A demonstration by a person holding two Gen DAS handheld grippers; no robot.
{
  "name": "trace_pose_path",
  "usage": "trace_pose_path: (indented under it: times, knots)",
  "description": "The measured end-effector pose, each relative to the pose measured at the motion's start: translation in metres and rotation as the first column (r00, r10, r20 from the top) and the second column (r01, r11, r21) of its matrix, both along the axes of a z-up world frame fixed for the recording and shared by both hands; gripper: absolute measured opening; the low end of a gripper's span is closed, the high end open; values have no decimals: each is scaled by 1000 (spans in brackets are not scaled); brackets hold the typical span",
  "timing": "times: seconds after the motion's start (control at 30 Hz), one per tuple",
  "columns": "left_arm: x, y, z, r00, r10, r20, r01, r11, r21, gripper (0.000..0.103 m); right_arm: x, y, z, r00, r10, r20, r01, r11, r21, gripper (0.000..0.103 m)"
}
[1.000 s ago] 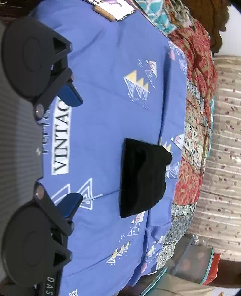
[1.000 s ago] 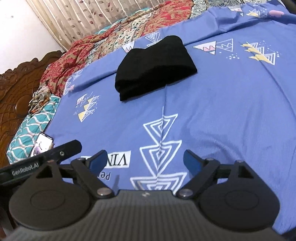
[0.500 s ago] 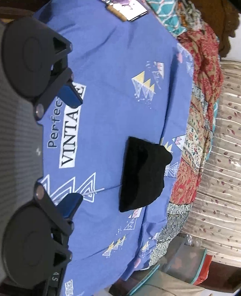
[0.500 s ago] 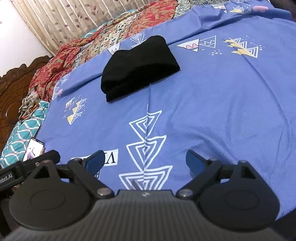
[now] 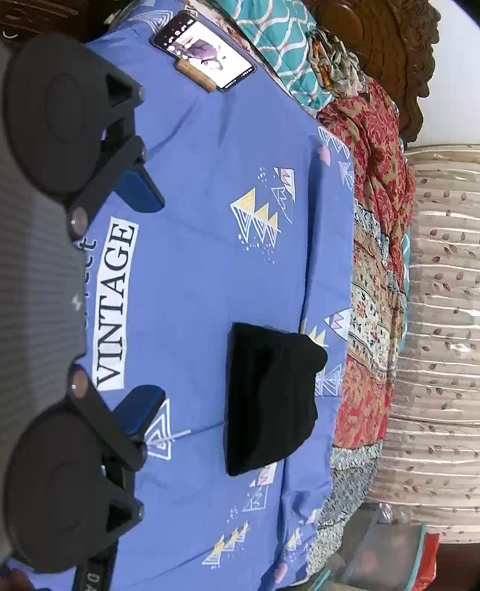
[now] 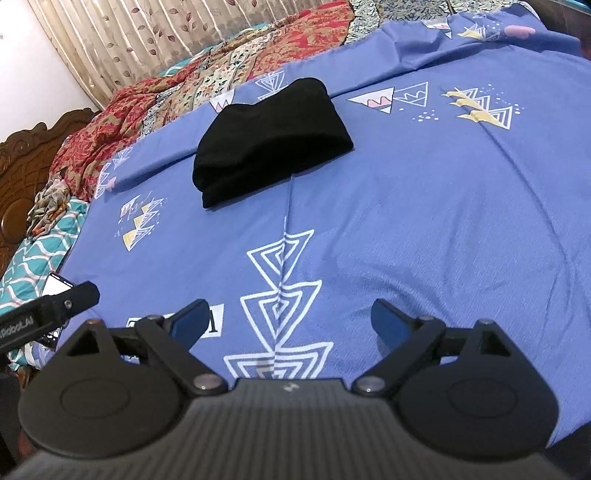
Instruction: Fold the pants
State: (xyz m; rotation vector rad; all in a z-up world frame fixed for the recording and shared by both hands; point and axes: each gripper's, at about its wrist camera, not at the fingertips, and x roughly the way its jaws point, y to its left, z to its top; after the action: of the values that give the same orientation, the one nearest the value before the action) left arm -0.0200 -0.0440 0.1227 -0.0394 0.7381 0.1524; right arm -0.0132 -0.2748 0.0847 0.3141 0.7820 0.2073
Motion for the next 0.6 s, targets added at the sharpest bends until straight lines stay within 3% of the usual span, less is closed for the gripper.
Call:
trace_pose_path:
  times: [0.27, 0.6]
  knots:
    - [10, 0, -14, 996, 9, -89, -6, 999, 36, 103, 2, -3, 0, 1000, -17, -1, 17, 1000, 9, 96]
    - [14, 10, -22, 990, 24, -140, -21, 999, 27, 103, 4, -1, -1, 1000, -6, -17, 6, 1000, 4, 96]
